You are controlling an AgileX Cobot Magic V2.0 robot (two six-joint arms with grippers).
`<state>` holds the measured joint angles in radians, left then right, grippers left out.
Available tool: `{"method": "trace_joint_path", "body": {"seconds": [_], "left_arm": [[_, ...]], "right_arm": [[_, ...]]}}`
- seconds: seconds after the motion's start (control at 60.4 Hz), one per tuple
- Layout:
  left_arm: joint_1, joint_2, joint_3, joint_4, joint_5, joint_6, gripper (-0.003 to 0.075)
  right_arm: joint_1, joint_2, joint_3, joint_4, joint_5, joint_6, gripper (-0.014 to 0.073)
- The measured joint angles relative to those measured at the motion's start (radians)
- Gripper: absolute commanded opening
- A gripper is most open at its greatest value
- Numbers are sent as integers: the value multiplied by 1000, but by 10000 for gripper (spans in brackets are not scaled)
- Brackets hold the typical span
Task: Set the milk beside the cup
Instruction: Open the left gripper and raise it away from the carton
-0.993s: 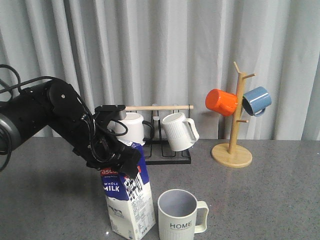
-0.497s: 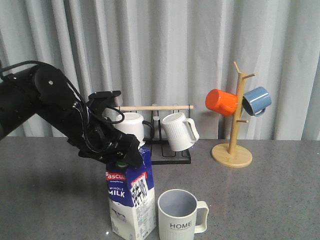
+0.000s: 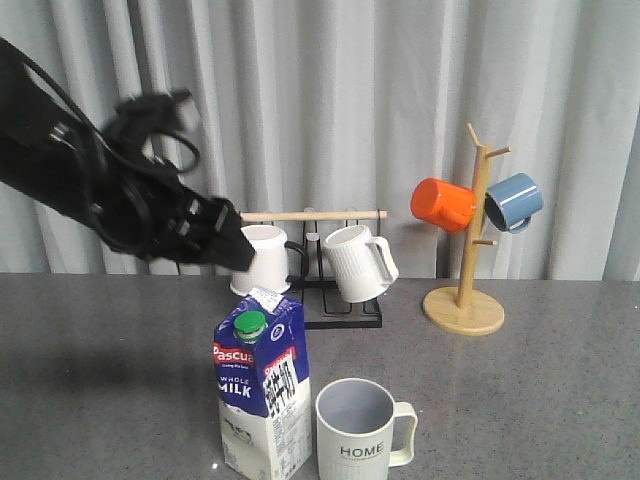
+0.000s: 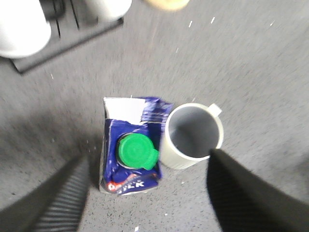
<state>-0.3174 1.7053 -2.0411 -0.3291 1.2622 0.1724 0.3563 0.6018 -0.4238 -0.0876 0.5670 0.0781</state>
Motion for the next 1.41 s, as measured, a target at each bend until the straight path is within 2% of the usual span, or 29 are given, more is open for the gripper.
{"method": "trace_joint_path", "body": {"seconds": [0.199,0.397,0.778,1.258,1.407], "left_arm": [[0,-138,4,4,7,5,-11],[0,-265,97,51,7,32,-8],[0,-490,342,69,-38,22,-8],[0,-519,356,98,14,23,-8],[0,-521,369,163,13,27,-8]], "right_arm": [[0,2,0,-145,-132,195,-5],[-1,19,0,-271,-167,319,-5],[-2,19,0,-283,-167,332,-5],[-2,19,0,-283,-167,332,-5],[-2,19,0,-283,-167,332,-5]]}}
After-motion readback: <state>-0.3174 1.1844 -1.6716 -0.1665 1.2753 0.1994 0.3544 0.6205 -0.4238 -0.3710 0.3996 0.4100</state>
